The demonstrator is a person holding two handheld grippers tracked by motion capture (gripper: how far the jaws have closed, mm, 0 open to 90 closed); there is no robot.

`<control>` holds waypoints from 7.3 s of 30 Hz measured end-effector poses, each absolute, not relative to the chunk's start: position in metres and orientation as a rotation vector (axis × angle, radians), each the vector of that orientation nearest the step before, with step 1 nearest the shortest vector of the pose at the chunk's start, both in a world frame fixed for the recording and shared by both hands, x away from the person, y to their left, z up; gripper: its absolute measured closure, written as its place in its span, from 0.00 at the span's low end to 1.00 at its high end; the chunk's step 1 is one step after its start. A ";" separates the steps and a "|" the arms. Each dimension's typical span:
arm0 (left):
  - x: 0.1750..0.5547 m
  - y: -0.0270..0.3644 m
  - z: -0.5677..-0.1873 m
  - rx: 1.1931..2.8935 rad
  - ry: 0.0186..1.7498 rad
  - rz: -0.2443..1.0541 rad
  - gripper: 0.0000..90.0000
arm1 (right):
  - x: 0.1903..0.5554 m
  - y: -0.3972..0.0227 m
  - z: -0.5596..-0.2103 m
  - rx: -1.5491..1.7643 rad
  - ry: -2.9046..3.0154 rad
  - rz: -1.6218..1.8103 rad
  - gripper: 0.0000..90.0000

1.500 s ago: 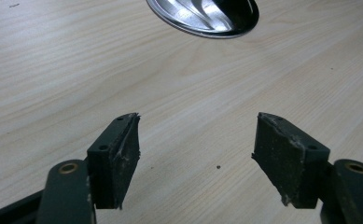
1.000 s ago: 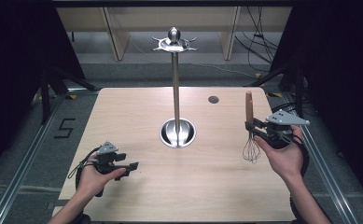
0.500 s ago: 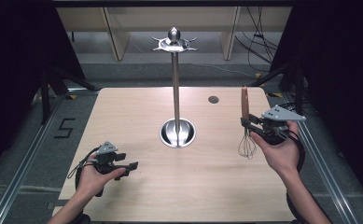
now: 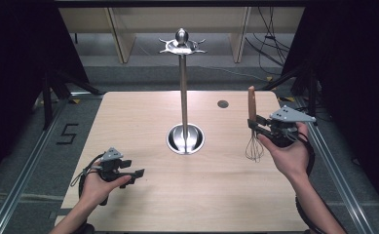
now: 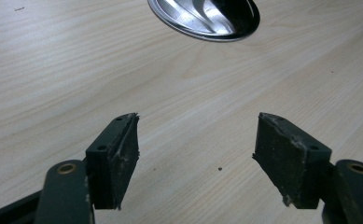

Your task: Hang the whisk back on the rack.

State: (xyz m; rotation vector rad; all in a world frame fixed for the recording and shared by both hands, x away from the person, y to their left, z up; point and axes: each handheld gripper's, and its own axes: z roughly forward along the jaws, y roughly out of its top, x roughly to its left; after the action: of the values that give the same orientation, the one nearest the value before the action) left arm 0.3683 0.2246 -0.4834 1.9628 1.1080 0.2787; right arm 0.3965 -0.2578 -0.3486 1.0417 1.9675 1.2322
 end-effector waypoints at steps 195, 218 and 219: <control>0.369 0.227 -0.482 1.934 1.101 0.280 0.33 | 0.466 -0.177 -0.272 0.777 2.109 1.416 0.77; 0.369 0.227 -0.481 1.932 1.099 0.278 0.33 | 0.468 -0.169 -0.270 0.786 2.126 1.428 0.77; 0.369 0.226 -0.481 1.931 1.100 0.278 0.33 | 0.470 -0.169 -0.270 0.754 2.130 1.425 0.77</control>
State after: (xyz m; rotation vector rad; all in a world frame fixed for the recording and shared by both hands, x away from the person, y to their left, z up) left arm 0.3686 0.2265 -0.4813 1.9311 1.0997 0.2777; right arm 0.4700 -0.1688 -0.2696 0.7540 2.1299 1.4251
